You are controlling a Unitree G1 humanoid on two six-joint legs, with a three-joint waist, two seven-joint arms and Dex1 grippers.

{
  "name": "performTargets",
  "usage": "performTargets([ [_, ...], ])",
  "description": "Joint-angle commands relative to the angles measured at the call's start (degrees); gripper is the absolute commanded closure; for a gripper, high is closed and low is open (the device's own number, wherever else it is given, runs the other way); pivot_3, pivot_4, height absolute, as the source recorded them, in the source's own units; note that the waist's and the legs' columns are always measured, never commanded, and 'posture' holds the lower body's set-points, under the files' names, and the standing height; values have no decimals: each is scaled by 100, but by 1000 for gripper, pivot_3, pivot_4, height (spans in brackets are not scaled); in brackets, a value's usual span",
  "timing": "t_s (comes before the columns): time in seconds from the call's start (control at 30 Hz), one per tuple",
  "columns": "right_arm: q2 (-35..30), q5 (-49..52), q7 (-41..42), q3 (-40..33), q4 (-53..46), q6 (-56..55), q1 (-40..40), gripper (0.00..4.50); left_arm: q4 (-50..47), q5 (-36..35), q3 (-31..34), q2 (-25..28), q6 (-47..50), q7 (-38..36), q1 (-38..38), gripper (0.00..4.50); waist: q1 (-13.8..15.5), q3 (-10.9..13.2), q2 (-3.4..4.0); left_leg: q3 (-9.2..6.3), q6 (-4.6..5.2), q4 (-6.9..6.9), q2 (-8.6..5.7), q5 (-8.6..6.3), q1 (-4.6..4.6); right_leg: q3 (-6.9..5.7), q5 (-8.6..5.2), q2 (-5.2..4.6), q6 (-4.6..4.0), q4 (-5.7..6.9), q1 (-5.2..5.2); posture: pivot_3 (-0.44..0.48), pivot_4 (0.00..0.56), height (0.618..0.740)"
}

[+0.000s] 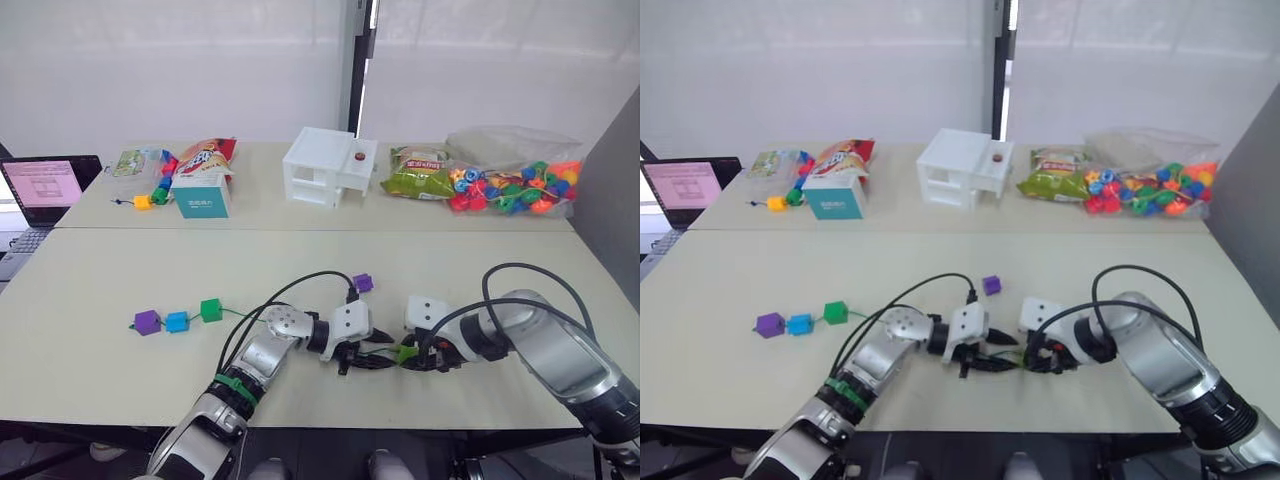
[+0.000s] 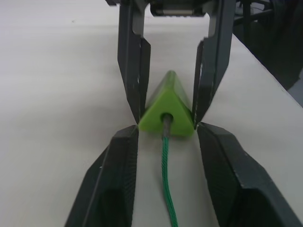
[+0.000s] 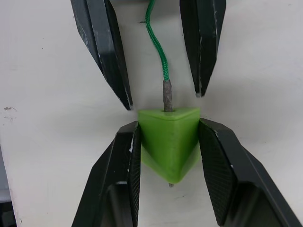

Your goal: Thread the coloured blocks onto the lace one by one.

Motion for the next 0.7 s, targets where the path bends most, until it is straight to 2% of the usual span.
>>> performTargets([
  [0.03, -14, 106, 7, 116, -118, -63, 88, 3220, -309, 30, 29, 148, -15, -5, 0, 2525, 1, 0, 0, 0, 0, 0, 0, 0, 0, 0, 0, 0, 0, 0, 0, 0, 150, 740],
  [0.23, -15, 139, -10, 140, -103, -60, 30, 3220, -337, 31, 3, 252, -85, 49, 71, 2525, 8, 0, 0, -1, 0, 0, 0, 0, 0, 0, 0, 0, 0, -1, 1, 0, 150, 740],
  [0.43, -5, 145, -26, 158, -98, -46, 0, 3220, -333, -27, 7, 218, -105, -15, 50, 4379, 5, 0, 0, -1, 0, 0, 0, 0, 0, 0, 0, 0, 0, 0, 1, 0, 150, 740],
  [0.47, 2, 142, -36, 166, -99, -39, -3, 3220, -327, -33, 2, 206, -122, -33, 45, 4492, 5, 0, 0, -1, 0, 0, 0, 0, 0, 0, 0, 0, 0, 0, 1, 0, 150, 740],
  [0.7, -6, 144, -68, 198, -178, 29, 14, 3220, -374, 6, -130, -36, -183, 11, 39, 4500, 9, 0, 0, -1, 0, 0, 0, 0, 0, -1, 0, 0, 0, 0, 1, 0, 150, 740],
])
